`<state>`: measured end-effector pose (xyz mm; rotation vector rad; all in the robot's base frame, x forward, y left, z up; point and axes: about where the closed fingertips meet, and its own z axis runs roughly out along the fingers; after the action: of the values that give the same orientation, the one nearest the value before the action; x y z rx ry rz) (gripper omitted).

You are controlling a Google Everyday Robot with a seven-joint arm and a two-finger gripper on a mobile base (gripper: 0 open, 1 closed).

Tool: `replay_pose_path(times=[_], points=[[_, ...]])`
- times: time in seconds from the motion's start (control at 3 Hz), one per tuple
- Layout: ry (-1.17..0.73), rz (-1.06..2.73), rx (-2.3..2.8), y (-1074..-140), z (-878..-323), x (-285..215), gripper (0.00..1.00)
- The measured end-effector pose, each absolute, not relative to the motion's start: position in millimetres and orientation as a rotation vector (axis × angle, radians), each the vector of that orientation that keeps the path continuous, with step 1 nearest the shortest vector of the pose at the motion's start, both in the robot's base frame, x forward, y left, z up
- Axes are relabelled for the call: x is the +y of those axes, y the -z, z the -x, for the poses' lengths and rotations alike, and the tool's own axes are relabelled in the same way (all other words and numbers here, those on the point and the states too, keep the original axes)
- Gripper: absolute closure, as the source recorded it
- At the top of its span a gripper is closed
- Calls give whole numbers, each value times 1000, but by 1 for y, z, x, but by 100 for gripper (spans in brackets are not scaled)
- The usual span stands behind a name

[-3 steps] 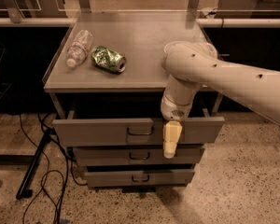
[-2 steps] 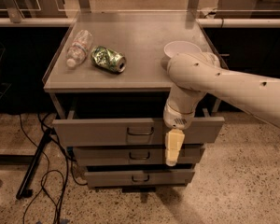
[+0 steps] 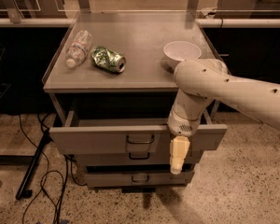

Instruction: Open top drawer

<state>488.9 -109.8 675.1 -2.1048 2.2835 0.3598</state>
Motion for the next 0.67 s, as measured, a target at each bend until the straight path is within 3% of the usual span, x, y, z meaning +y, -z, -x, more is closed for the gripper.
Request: replay_pose_path(times=[0.67], points=[[-426, 2041, 2337, -674, -437, -145, 0]])
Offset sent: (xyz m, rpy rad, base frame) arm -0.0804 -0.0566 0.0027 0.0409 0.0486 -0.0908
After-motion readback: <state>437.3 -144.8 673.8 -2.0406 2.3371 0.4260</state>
